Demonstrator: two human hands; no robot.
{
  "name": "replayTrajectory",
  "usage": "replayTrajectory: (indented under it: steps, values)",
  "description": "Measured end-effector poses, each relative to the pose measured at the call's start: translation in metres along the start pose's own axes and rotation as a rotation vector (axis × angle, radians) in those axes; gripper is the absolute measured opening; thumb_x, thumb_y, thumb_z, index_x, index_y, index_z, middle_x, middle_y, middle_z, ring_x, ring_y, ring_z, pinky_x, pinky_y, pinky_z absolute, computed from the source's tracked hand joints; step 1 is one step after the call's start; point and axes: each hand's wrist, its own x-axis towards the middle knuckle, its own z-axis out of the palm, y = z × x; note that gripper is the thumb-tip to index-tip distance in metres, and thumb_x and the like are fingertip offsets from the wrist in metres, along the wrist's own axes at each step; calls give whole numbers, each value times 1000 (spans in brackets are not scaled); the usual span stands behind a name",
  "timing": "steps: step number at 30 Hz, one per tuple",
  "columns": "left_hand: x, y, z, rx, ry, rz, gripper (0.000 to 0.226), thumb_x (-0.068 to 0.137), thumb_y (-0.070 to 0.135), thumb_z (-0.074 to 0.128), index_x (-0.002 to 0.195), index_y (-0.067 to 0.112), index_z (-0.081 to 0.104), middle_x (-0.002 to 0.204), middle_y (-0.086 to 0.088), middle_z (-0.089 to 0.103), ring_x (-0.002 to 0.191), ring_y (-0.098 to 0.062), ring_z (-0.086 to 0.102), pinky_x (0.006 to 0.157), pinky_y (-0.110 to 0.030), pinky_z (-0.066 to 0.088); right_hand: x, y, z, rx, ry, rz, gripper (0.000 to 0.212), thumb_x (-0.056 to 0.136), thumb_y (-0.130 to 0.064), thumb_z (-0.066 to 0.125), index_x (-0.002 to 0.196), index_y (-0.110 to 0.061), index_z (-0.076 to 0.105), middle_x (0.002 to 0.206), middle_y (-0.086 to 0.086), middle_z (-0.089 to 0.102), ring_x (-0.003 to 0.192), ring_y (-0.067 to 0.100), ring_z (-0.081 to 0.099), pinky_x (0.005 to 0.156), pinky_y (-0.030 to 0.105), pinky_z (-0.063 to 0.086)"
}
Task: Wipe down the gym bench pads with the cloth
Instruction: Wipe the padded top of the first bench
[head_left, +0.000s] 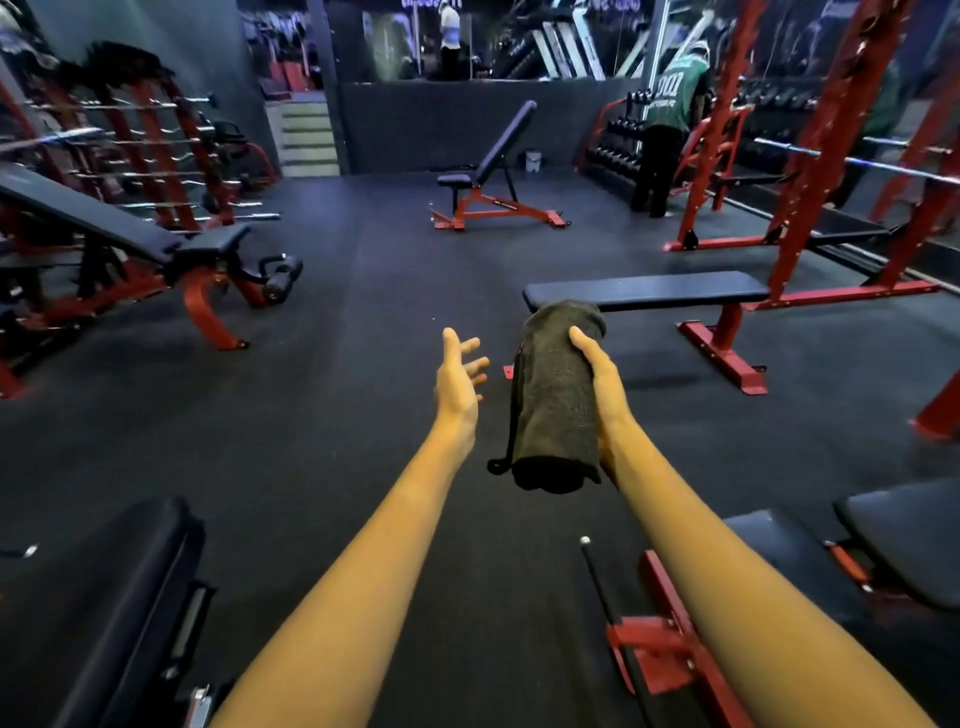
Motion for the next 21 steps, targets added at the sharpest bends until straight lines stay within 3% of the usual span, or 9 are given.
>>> replayTrajectory:
  steps: [6, 11, 18, 21]
  values:
    - [167, -15, 30, 20, 4, -4, 55, 99, 55, 18, 120, 22, 57, 120, -5, 58, 112, -22, 53, 97, -39, 37, 178, -1, 2, 62, 23, 46, 106, 49, -55, 90, 138, -17, 46, 125, 19, 62, 107, 43, 63, 90, 61, 49]
    - [311, -7, 77, 40, -16, -20, 56, 99, 55, 18, 123, 21, 56, 120, -5, 57, 111, -21, 52, 92, -36, 38, 321, -28, 3, 35, 54, 69, 104, 48, -57, 89, 136, -19, 49, 122, 17, 64, 106, 40, 64, 89, 61, 50]
    - [483, -3, 137, 23, -29, -58, 56, 100, 53, 19, 126, 19, 55, 118, -4, 56, 109, -20, 52, 89, -34, 37, 484, -78, -1, -18, 91, 66, 109, 43, -59, 88, 135, -15, 51, 119, 18, 66, 102, 36, 67, 78, 48, 56]
    - [552, -17, 163, 37, -44, -80, 57, 100, 53, 18, 126, 19, 55, 121, -6, 56, 112, -22, 52, 92, -35, 38, 547, -90, -13, -51, 120, 40, 96, 51, -56, 84, 133, -16, 51, 117, 18, 66, 98, 35, 68, 73, 42, 56]
